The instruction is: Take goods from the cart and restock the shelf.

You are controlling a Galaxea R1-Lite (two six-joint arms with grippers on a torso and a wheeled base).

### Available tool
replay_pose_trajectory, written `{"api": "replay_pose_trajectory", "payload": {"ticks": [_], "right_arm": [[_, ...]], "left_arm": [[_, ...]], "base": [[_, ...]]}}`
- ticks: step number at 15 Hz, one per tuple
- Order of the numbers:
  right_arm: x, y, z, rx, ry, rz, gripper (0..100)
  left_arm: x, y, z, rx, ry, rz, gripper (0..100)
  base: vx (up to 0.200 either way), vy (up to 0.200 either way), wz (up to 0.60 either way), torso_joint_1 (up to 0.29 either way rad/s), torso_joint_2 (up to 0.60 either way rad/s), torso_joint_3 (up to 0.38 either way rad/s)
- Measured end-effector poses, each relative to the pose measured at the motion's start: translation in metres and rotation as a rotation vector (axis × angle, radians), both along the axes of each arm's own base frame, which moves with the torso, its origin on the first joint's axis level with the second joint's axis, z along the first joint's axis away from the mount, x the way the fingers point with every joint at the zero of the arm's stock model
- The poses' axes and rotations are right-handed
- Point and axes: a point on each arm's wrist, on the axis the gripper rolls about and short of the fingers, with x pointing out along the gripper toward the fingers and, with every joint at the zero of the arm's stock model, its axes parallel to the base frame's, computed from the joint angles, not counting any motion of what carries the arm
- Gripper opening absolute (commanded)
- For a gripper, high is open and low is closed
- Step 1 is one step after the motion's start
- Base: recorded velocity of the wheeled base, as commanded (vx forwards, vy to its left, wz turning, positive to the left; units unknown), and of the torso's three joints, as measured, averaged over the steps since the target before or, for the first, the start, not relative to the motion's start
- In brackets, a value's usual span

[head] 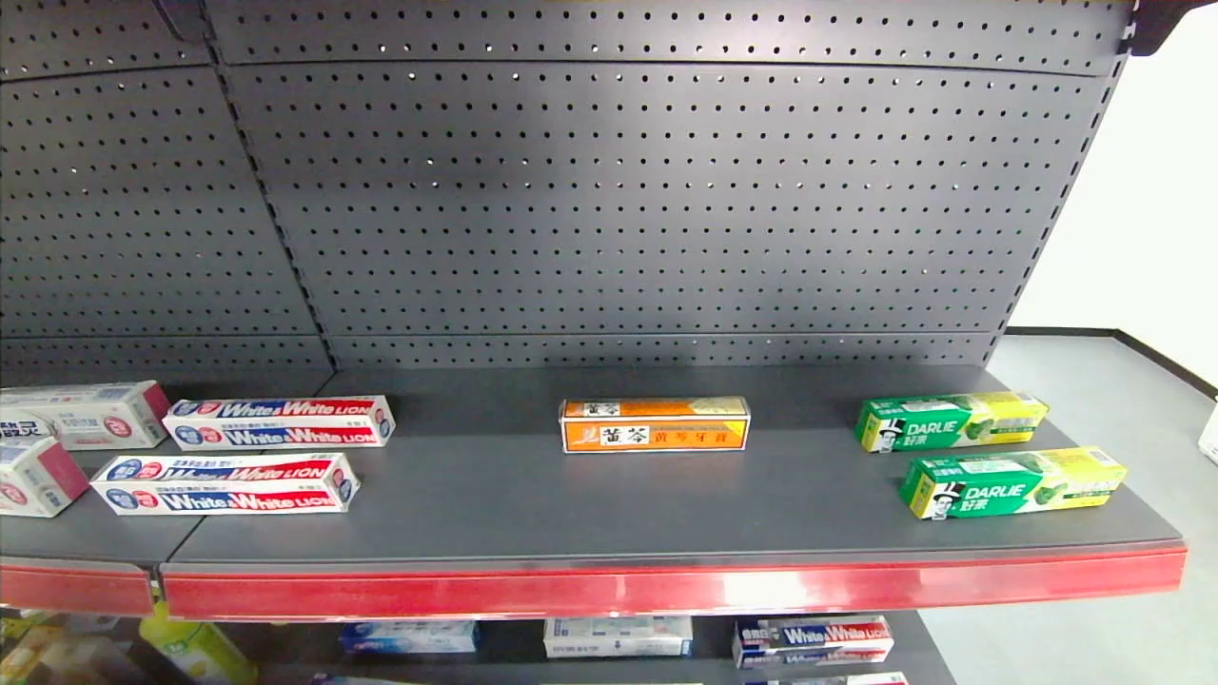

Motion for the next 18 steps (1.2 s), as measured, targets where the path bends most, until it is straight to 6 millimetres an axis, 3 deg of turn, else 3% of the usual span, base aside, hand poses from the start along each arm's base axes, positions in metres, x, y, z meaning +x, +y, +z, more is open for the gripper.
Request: {"api": "replay_pose_trajectory", "payload": {"ticks": [2, 18], "right_arm": [[0.0000, 0.0000, 0.0000, 0.000, 0.000, -0.001, 100], [0.0000, 0.0000, 0.0000, 0.000, 0.000, 0.000, 100]], "left_arm": [[0.0000, 0.0000, 0.0000, 0.000, 0.000, 0.000, 100], [0.0000, 0.0000, 0.0000, 0.000, 0.000, 0.001, 100]], "base": [[0.000, 0.000, 0.00, 0.000, 0.00, 0.000], [0.000, 0.000, -0.60, 0.004, 0.00, 0.002]]}}
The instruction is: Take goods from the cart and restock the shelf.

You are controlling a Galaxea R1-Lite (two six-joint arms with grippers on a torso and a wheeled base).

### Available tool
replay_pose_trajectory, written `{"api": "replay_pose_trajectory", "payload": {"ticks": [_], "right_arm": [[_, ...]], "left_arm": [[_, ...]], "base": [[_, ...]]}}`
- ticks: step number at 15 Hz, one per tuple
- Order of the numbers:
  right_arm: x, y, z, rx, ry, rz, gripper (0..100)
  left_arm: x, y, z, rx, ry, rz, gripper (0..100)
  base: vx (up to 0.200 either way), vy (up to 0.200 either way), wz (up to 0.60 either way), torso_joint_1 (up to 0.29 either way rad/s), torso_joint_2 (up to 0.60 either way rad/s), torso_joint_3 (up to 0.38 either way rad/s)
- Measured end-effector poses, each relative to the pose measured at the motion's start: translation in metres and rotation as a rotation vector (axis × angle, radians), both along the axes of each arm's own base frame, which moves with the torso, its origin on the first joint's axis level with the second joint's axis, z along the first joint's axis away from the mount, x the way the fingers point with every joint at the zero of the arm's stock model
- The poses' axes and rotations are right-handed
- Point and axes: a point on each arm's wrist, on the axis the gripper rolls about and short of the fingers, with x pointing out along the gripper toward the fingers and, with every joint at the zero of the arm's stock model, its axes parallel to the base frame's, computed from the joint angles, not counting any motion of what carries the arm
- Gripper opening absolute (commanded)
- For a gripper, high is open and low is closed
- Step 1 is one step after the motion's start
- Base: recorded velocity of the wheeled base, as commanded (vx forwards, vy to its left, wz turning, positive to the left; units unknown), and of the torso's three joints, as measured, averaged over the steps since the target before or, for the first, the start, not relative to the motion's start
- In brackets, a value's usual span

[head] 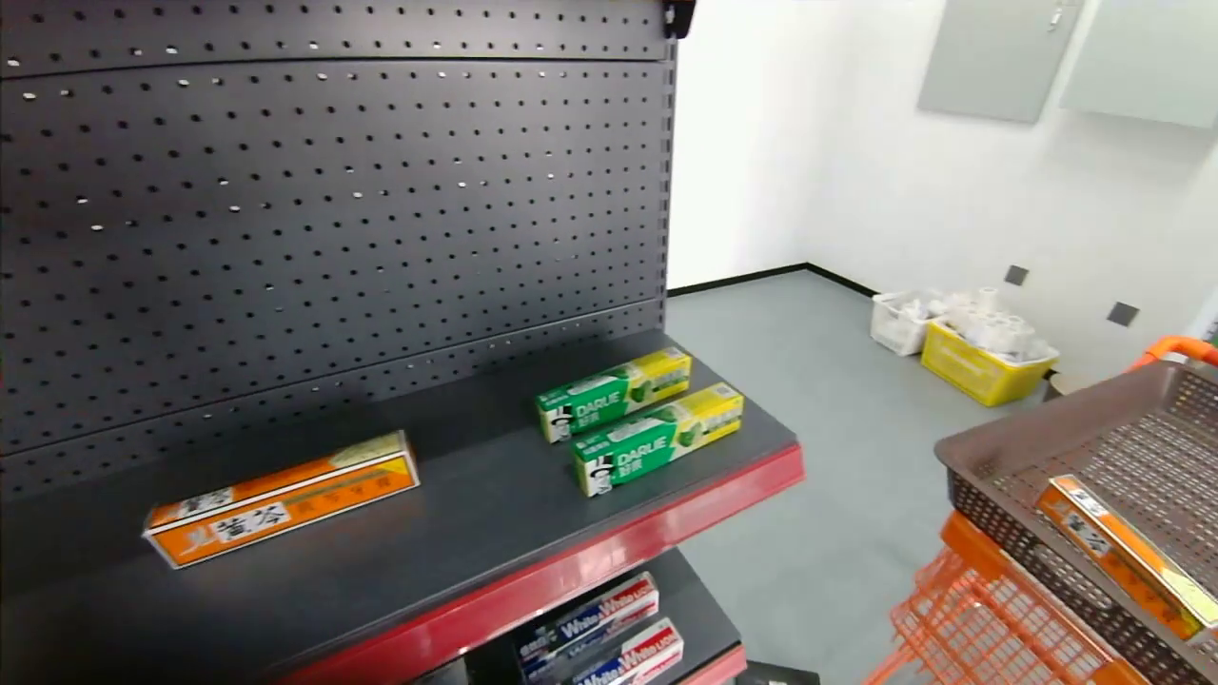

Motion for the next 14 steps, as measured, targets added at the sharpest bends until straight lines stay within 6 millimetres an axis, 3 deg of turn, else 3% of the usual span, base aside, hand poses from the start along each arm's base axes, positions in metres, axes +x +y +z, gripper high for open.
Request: {"api": "replay_pose_trajectory", "payload": {"ticks": [7, 14], "right_arm": [[0.0000, 0.0000, 0.0000, 0.000, 0.000, -0.001, 100], [0.0000, 0.0000, 0.0000, 0.000, 0.000, 0.000, 100]], "left_arm": [[0.0000, 0.0000, 0.0000, 0.000, 0.000, 0.000, 100], [0.0000, 0.0000, -0.0001, 0.000, 0.000, -0.001, 100]], "base": [[0.000, 0.000, -0.60, 0.004, 0.00, 0.003], [0.000, 0.000, 0.00, 0.000, 0.00, 0.000]]}}
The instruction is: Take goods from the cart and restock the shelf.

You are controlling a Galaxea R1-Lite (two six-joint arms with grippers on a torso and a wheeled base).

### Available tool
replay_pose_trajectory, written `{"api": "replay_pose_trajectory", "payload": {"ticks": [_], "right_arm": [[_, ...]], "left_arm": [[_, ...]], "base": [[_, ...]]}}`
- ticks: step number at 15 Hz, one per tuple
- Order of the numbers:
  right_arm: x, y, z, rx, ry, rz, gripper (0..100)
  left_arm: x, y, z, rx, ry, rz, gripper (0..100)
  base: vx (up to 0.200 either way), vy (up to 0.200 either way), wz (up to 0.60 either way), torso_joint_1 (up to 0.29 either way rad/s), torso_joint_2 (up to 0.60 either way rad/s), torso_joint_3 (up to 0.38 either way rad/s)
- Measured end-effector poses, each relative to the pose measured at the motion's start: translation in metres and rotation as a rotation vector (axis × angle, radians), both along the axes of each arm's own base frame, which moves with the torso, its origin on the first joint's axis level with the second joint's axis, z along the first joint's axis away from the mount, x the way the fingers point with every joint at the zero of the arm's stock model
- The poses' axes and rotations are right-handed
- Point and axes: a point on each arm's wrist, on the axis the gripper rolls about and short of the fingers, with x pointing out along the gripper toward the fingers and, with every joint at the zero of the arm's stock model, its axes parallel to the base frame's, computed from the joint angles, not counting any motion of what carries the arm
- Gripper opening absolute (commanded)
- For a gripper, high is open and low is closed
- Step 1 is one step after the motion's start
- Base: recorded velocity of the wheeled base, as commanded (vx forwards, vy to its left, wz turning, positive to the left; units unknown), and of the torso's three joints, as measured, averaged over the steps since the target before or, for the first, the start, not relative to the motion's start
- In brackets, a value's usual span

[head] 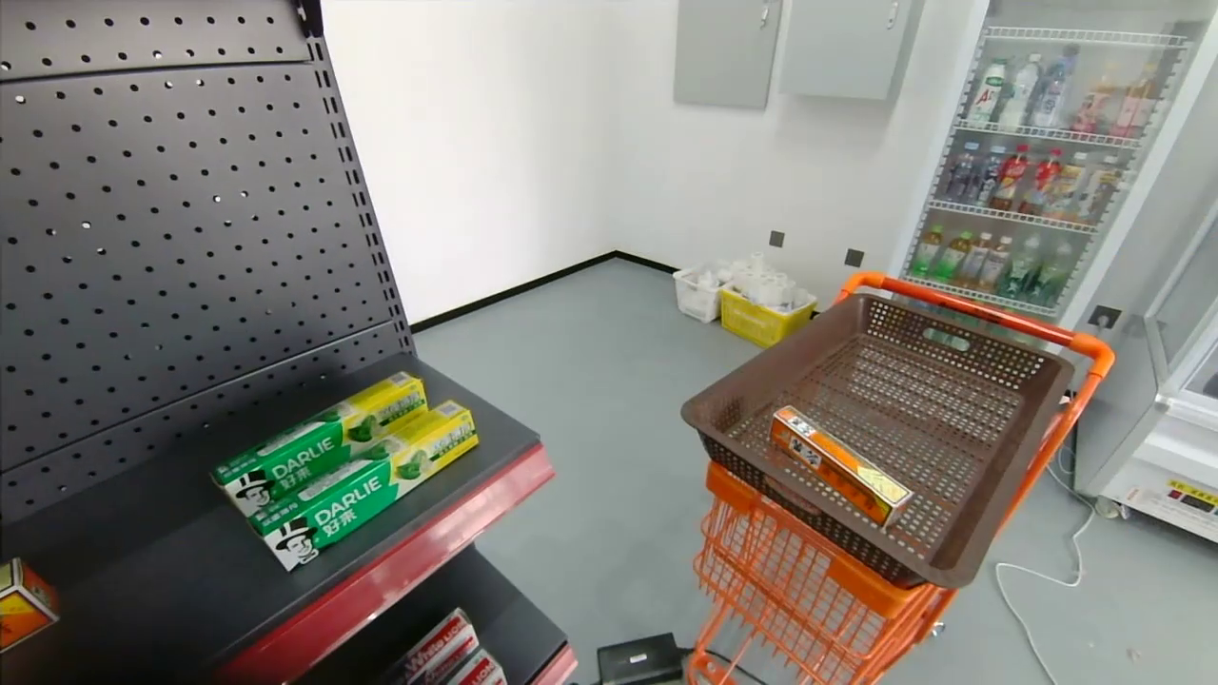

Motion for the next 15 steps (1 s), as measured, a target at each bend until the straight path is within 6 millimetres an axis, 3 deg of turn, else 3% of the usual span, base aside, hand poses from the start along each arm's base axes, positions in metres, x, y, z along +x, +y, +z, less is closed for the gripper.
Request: {"api": "replay_pose_trajectory", "payload": {"ticks": [9, 12, 15], "right_arm": [[0.000, 0.000, 0.003, 0.009, 0.005, 0.008, 100], [0.001, 0.000, 0.044, 0.022, 0.002, -0.063, 100], [0.016, -0.002, 0.087, 0.055, 0.046, -0.240, 100]], "left_arm": [[0.000, 0.000, 0.000, 0.001, 0.000, 0.001, 100], [0.000, 0.000, 0.000, -0.006, -0.001, 0.005, 100], [0.000, 0.000, 0.000, -0.010, -0.001, 0.007, 100]], "base": [[0.000, 0.000, 0.00, 0.000, 0.00, 0.000], [0.000, 0.000, 0.00, 0.000, 0.00, 0.000], [0.000, 0.000, 0.00, 0.000, 0.00, 0.000]]}}
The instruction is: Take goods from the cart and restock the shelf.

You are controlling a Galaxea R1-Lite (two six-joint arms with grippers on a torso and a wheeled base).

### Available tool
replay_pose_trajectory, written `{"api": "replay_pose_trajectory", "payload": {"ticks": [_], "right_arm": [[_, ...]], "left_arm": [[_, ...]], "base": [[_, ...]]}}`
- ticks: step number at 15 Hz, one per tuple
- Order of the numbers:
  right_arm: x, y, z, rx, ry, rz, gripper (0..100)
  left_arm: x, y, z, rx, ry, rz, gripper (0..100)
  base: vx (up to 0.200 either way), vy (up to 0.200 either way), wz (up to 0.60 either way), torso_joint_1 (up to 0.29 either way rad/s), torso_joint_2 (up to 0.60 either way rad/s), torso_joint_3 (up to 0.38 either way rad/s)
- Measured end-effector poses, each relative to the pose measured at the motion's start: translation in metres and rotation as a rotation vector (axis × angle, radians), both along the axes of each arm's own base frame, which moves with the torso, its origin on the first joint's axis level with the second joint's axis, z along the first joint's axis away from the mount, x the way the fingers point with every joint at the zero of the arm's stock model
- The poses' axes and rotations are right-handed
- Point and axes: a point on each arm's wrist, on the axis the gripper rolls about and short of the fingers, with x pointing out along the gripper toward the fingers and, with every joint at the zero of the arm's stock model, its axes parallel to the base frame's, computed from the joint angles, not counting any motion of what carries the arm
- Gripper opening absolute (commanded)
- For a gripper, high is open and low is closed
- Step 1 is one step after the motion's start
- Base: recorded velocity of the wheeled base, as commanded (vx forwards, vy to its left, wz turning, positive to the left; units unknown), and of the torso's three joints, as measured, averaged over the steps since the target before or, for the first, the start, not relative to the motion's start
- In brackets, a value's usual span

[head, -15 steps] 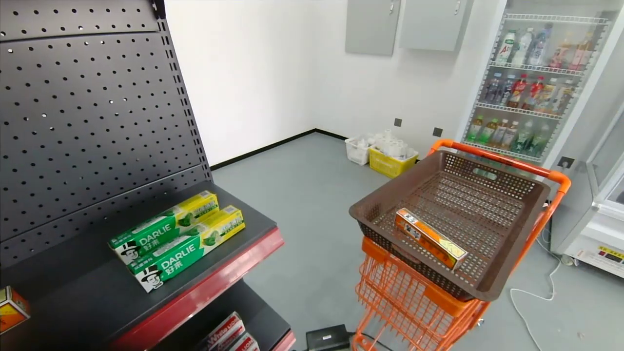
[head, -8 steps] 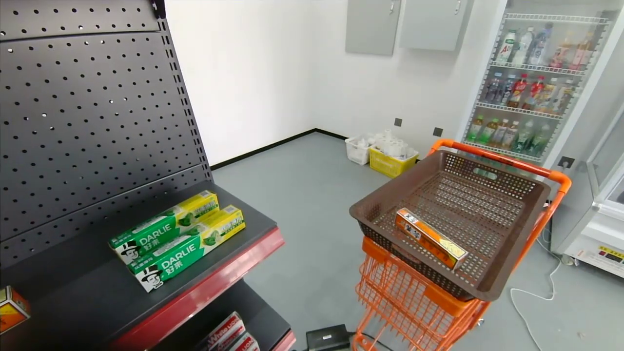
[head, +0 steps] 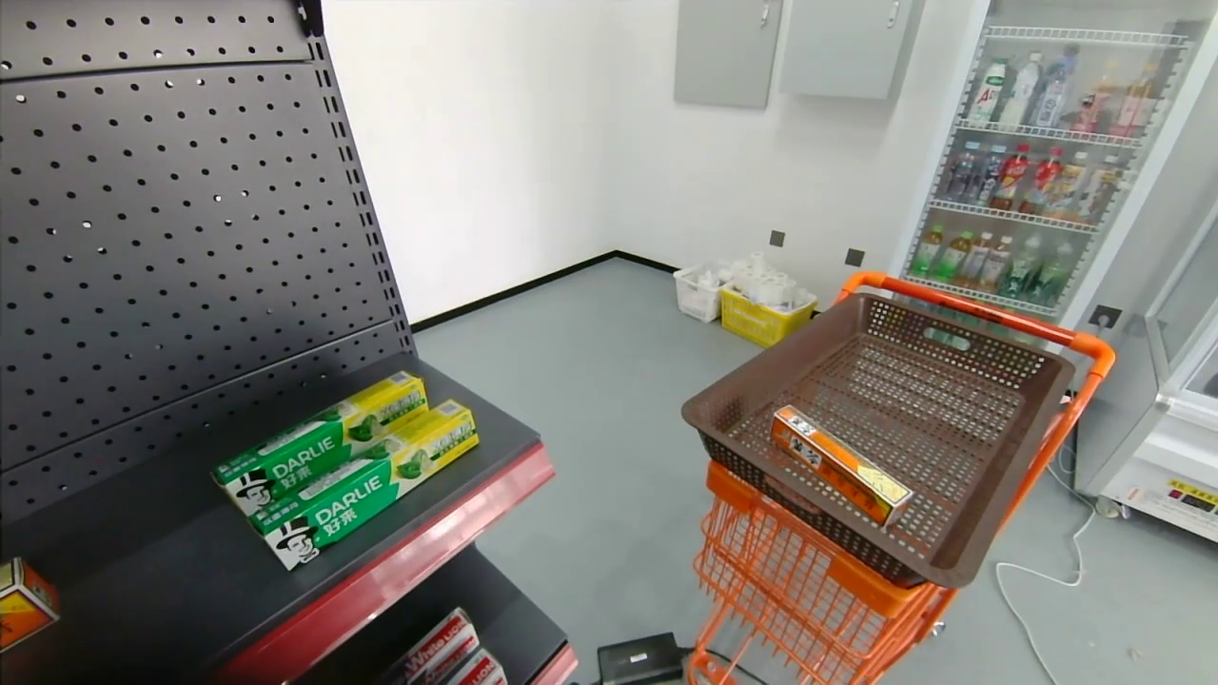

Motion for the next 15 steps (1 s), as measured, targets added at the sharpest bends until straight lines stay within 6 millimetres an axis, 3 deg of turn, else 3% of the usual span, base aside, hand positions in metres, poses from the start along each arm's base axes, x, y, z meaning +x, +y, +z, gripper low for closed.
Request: {"api": "replay_pose_trajectory", "payload": {"ticks": [3, 5, 7, 11, 15], "right_arm": [[0.029, -0.005, 0.046, 0.027, 0.041, -0.074, 100], [0.066, -0.011, 0.077, 0.030, 0.082, -0.076, 100], [0.107, -0.018, 0.095, 0.015, 0.123, 0.024, 100], [0.184, -0.027, 0.101, -0.023, 0.226, 0.312, 100], [0.238, -0.027, 0.090, -0.088, 0.313, 0.412, 100]], "left_arm": [[0.000, 0.000, 0.000, 0.000, 0.000, 0.000, 100], [0.000, 0.000, 0.000, 0.000, 0.000, 0.000, 100], [0.000, 0.000, 0.000, -0.001, 0.000, -0.001, 100], [0.000, 0.000, 0.000, -0.001, 0.001, 0.000, 100], [0.000, 0.000, 0.000, -0.001, 0.000, 0.000, 100]], "base": [[0.000, 0.000, 0.00, 0.000, 0.00, 0.000], [0.000, 0.000, 0.00, 0.000, 0.00, 0.000], [0.000, 0.000, 0.00, 0.000, 0.00, 0.000], [0.000, 0.000, 0.00, 0.000, 0.00, 0.000], [0.000, 0.000, 0.00, 0.000, 0.00, 0.000]]}}
